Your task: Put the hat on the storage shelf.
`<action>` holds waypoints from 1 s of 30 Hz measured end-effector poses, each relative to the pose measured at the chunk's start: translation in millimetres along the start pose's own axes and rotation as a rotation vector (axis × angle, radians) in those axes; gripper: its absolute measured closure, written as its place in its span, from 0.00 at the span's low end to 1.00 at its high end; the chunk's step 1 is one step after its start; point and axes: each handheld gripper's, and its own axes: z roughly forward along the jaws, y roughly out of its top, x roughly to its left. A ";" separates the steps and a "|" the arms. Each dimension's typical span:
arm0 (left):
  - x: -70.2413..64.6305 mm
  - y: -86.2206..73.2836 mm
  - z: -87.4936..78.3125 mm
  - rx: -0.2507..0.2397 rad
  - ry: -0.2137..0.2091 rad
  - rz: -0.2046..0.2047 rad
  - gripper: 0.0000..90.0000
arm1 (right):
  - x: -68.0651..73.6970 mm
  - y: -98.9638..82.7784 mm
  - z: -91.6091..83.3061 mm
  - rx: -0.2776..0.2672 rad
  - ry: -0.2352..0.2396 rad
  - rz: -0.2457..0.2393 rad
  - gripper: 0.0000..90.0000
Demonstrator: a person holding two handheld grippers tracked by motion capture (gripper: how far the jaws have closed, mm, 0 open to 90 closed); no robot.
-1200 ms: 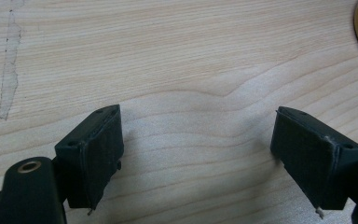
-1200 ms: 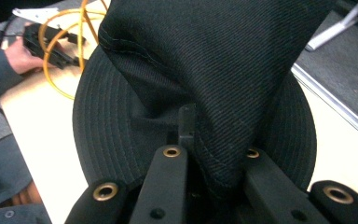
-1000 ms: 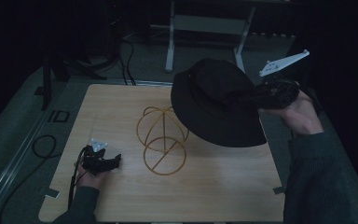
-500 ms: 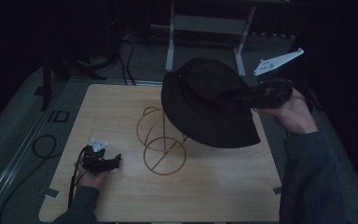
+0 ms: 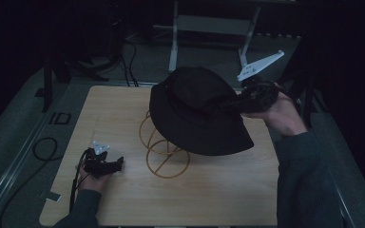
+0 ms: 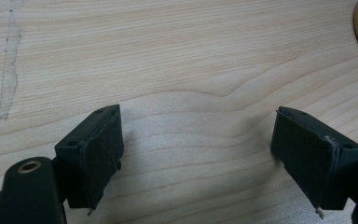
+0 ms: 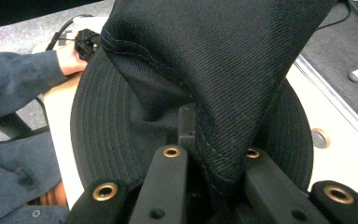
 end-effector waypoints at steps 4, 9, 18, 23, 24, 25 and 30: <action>-0.1 0.0 0.1 -0.002 0.000 -0.002 0.19 | 5.3 7.2 10.4 0.011 0.018 -0.017 0.97; -0.3 0.1 0.3 -0.003 -0.001 -0.004 0.19 | 12.7 15.4 26.3 0.024 0.042 -0.037 0.96; -0.3 0.2 0.4 -0.005 0.000 -0.004 0.19 | 20.8 24.4 60.2 0.085 0.079 -0.061 0.92; -0.5 0.1 0.5 -0.005 -0.002 -0.006 0.19 | 25.1 26.2 80.5 0.155 0.064 -0.066 0.81; -0.5 0.1 0.5 -0.005 -0.002 -0.006 0.19 | 25.2 26.3 83.1 0.158 0.060 -0.067 0.80; -0.3 0.2 0.5 -0.005 -0.001 -0.004 0.19 | 25.1 26.5 84.9 0.157 0.062 -0.067 0.78; -0.5 0.3 0.7 -0.006 -0.001 -0.006 0.19 | 28.1 27.0 95.8 0.183 0.069 -0.074 0.77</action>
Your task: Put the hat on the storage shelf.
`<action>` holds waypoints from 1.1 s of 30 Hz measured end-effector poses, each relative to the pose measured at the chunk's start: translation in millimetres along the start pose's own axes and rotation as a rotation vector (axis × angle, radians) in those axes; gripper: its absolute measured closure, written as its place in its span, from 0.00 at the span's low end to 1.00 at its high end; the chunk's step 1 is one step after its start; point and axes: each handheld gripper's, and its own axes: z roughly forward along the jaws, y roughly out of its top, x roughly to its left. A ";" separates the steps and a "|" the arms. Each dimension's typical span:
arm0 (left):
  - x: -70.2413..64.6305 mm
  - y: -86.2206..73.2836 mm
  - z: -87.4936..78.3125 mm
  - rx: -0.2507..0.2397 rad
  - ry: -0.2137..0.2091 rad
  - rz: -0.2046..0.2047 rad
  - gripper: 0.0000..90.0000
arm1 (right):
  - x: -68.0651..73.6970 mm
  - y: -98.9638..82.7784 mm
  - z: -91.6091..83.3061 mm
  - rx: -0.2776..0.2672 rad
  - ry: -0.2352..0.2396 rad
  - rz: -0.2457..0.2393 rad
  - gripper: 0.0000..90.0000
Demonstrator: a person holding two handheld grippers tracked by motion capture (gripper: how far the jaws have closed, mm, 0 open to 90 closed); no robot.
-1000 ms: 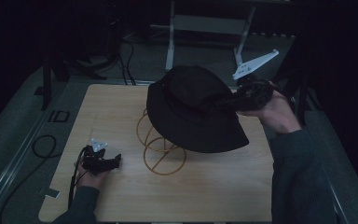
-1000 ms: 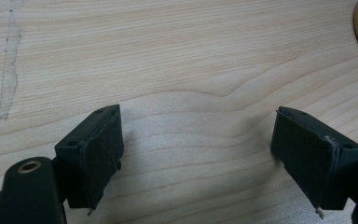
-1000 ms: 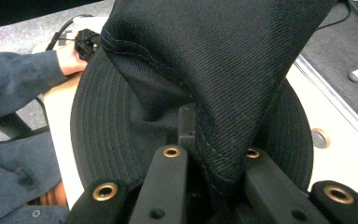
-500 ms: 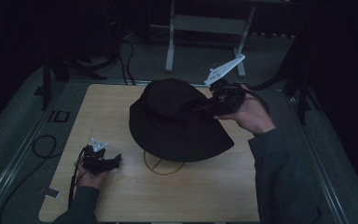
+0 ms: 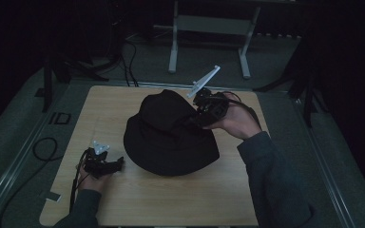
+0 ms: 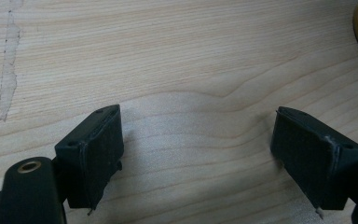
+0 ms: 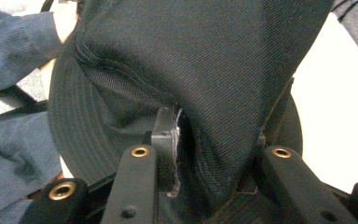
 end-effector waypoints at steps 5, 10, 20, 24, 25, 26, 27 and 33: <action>0.0 0.0 -0.1 0.003 -0.001 0.001 0.19 | 3.9 2.5 1.3 -0.041 -0.002 -0.022 0.77; -0.2 0.1 0.0 0.003 -0.001 0.000 0.19 | 6.9 3.4 6.9 -0.022 0.025 -0.051 0.77; -0.2 0.2 0.1 0.003 -0.001 0.001 0.19 | 7.7 4.8 8.2 -0.067 0.009 -0.042 0.57; -0.1 0.3 0.1 0.003 -0.001 0.003 0.19 | 5.7 3.2 10.0 -0.023 0.024 0.019 0.40; -0.1 0.3 0.1 0.003 -0.001 0.003 0.19 | 6.6 2.6 10.6 -0.012 0.004 0.017 0.33; -0.1 0.3 0.1 0.003 -0.001 0.003 0.19 | 7.9 2.2 11.1 0.001 -0.021 0.021 0.30; -0.1 0.3 0.1 0.003 -0.001 0.003 0.19 | 8.6 1.5 11.6 0.014 -0.037 0.022 0.27; -0.1 0.3 0.1 0.003 -0.001 0.003 0.19 | 9.0 -6.1 13.6 0.047 -0.059 0.019 0.19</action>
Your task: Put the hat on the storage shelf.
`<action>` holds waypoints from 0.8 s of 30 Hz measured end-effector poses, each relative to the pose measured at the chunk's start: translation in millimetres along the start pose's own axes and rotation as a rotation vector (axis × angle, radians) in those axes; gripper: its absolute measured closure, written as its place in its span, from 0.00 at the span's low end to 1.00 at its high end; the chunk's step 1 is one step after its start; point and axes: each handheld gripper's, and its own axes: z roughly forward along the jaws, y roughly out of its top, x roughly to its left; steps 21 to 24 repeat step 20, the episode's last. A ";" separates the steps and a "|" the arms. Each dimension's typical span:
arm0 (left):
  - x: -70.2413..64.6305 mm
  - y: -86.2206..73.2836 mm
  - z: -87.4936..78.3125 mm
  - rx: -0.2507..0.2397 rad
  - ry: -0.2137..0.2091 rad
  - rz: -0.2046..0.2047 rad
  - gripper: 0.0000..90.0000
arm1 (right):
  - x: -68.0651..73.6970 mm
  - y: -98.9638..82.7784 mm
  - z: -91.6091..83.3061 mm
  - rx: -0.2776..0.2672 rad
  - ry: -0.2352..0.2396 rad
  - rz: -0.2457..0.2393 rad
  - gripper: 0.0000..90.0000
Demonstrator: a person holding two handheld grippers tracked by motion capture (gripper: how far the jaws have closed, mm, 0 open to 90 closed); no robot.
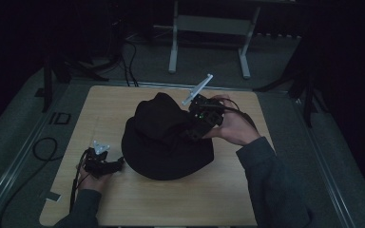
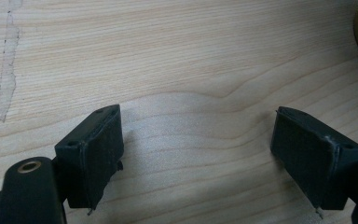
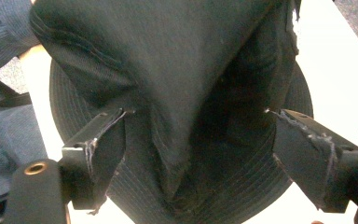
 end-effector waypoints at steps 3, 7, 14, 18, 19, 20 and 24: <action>0.0 0.0 0.0 0.000 0.000 0.000 0.19 | -4.3 -7.0 2.2 0.015 -0.004 0.019 0.17; 0.0 0.0 0.0 0.000 0.000 0.000 0.19 | -9.9 -17.1 3.7 0.014 -0.002 0.047 0.17; 0.0 0.0 0.0 0.000 0.000 0.000 0.19 | -15.3 -32.8 3.2 0.012 -0.003 0.074 0.17; 0.0 0.0 0.0 0.000 0.000 0.000 0.19 | -18.1 -41.6 3.0 0.007 0.003 0.089 0.17; 0.0 0.0 0.0 0.000 0.000 0.000 0.19 | -18.5 -43.9 2.8 0.004 0.002 0.088 0.17; 0.0 0.0 0.0 0.000 0.000 0.000 0.19 | -18.5 -46.6 2.4 -0.001 0.008 0.092 0.17; 0.0 0.0 0.0 0.000 0.000 0.000 0.19 | -18.5 -46.6 2.4 -0.001 0.008 0.092 0.17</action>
